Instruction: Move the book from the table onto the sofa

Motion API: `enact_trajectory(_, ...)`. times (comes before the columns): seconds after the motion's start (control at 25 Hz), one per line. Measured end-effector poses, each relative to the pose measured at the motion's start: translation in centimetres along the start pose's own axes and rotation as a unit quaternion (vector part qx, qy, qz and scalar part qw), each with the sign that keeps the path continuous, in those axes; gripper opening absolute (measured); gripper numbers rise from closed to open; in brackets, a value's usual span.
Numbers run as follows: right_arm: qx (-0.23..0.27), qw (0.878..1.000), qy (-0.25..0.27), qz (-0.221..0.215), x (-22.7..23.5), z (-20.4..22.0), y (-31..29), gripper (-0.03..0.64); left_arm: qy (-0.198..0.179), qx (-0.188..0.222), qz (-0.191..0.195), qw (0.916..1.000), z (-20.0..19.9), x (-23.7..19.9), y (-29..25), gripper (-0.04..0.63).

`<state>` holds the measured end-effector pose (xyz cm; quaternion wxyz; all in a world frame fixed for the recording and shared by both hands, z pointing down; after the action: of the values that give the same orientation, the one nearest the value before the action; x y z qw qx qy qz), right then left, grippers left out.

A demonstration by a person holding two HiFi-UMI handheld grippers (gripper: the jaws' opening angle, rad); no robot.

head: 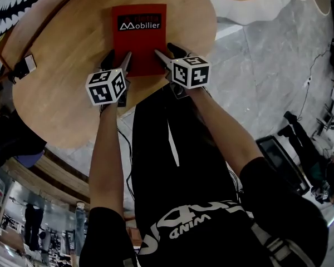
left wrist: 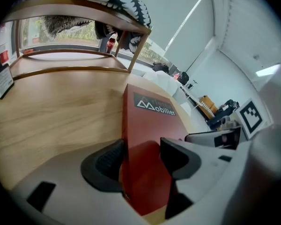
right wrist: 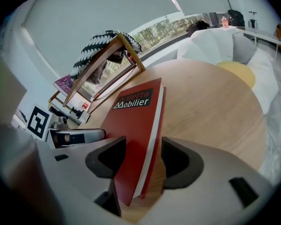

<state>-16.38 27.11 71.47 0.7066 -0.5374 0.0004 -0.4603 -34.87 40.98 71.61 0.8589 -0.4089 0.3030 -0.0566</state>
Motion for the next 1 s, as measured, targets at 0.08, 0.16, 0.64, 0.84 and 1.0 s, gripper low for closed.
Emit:
enact_trajectory(0.08,-0.004,1.0,-0.004,-0.002,0.1,0.1,-0.1,0.224,0.002,-0.003,0.005,1.0,0.1,-0.1,-0.2,0.235)
enact_trajectory(0.16,-0.005,1.0,-0.01,-0.005,0.1,0.1,-0.2,0.222,0.002,-0.006,0.01,0.9999,0.0,-0.2,-0.2,0.235)
enact_trajectory(0.64,-0.004,1.0,-0.012,-0.013,-0.6,0.2,-0.7,0.196,0.013,-0.014,0.026,0.9995,-0.1,-0.6,-0.5,0.239)
enact_trajectory(0.84,-0.003,1.0,-0.006,-0.006,-0.8,0.2,-0.6,0.19,0.008,-0.016,0.022,0.9996,-0.1,-0.5,-0.5,0.239)
enact_trajectory(1.0,0.005,1.0,0.006,0.004,-1.1,-0.1,0.0,0.184,0.013,-0.014,0.016,0.9997,-0.2,0.0,-0.3,0.239)
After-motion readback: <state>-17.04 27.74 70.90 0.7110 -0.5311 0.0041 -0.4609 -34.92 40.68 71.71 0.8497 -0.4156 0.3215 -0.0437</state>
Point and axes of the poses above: the fingertips, and each gripper's own axes: y backward along the fingers, x to its right, z out of its underside, the point moved 10 cm from there along y, backward along the fingers
